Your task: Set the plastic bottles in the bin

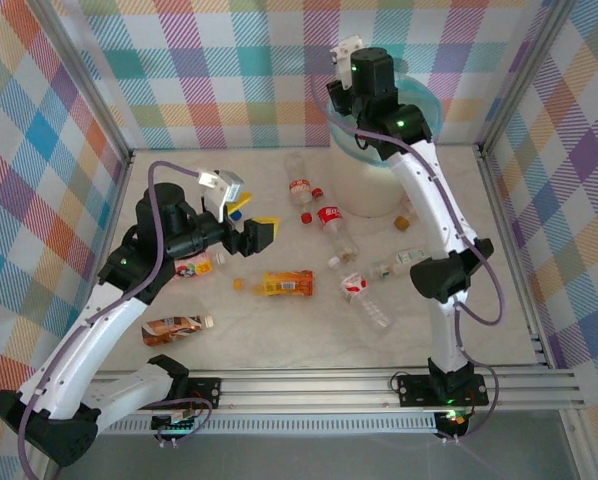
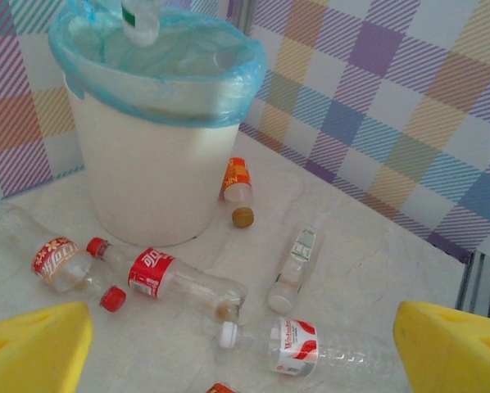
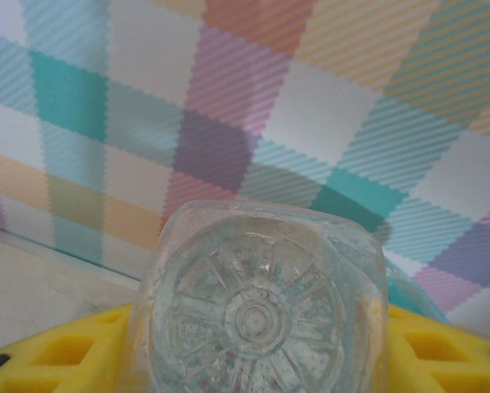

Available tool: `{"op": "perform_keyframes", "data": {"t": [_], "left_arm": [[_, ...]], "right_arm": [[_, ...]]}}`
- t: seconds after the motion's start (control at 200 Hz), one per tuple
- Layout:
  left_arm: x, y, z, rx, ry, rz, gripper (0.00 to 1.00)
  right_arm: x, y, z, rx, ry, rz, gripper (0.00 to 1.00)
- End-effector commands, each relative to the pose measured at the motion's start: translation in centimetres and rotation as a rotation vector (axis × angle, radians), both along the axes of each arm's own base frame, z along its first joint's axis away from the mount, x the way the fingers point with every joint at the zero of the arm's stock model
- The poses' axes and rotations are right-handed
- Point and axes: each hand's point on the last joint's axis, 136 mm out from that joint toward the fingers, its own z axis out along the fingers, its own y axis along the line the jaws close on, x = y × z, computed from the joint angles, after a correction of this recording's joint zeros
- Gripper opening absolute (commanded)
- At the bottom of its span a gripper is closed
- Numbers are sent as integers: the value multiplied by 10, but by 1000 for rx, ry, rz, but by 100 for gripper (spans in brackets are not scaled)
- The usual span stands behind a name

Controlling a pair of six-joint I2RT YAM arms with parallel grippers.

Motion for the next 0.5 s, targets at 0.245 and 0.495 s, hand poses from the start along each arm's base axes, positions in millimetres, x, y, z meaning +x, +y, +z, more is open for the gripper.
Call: {"op": "perform_keyframes", "data": {"t": [0.245, 0.495], "left_arm": [[-8, -4, 4, -31, -61, -35, 95], [-3, -6, -5, -20, -33, -33, 96]], "right_arm": [[41, -33, -53, 40, 95, -121, 57], [65, -63, -103, 60, 197, -192, 60]]}}
